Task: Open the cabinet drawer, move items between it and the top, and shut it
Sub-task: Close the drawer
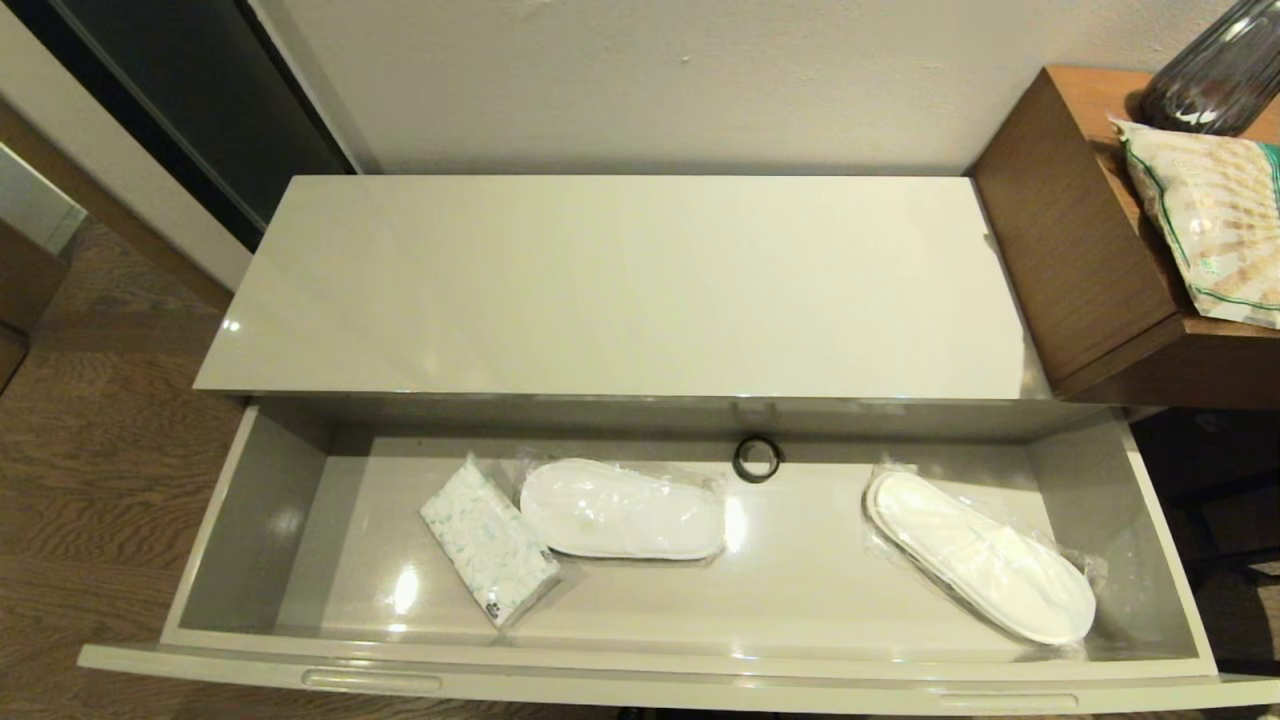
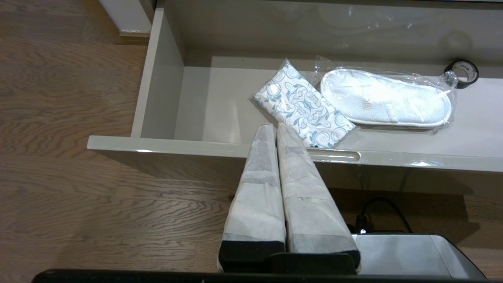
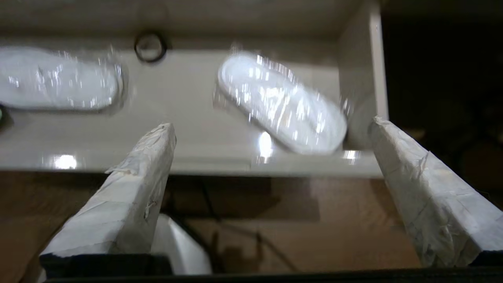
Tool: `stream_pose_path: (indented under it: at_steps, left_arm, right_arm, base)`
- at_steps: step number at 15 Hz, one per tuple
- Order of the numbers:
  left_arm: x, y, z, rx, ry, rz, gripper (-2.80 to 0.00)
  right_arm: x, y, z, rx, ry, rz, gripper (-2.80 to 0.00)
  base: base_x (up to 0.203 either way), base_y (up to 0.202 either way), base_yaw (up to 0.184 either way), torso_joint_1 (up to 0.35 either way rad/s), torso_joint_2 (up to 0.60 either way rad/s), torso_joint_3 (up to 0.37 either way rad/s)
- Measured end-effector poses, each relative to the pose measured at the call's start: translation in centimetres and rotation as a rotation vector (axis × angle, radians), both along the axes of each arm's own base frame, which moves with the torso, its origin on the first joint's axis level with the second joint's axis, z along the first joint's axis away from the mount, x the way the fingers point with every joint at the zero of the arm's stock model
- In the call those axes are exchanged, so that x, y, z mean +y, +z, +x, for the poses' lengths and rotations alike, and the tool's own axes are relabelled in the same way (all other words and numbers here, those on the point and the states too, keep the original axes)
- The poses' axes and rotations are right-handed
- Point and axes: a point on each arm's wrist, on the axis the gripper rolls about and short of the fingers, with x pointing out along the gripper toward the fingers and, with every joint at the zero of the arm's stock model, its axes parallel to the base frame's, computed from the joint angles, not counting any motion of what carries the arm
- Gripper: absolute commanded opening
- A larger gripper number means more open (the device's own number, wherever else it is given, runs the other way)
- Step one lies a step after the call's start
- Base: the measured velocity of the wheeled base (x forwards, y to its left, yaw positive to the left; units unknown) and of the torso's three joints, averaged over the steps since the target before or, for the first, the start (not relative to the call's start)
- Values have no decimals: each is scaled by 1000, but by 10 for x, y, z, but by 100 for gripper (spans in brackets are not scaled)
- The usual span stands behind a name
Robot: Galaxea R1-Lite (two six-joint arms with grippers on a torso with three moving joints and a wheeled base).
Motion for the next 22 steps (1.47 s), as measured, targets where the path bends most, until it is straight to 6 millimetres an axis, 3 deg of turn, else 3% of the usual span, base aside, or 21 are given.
stream_pose_path:
  at_steps: [3,12,14,16,18,20,22]
  left_arm:
    - [0,0,0,0,0,0,-280]
    - [0,0,0,0,0,0,-280]
    - [0,0,0,0,0,0,-280]
    - [0,0,0,-1,1,0,-280]
    - [0,0,0,-1,1,0,-280]
    - [0,0,0,-1,0,0,-280]
    - [0,0,0,-1,0,0,-280]
  right_arm:
    - [0,-14,-7,63,4,25,0]
    - [0,-12,-13,-5,12,-1,0]
    - [1,13,-24,-32,47,9,0]
    - [2,47,-47,-38,91,46,0]
    - [3,59,-61,126,117,94,0]
    - [4,64,-55,358,138,131,0]
    - [5,72,-37,531,182,132,0]
  base:
    - [0,0,0,0,0,0]
    - [0,0,0,0,0,0]
    - [0,0,0,0,0,0]
    - [0,0,0,0,0,0]
    - [0,0,0,0,0,0]
    - [0,0,0,0,0,0]
    - [0,0,0,0,0,0]
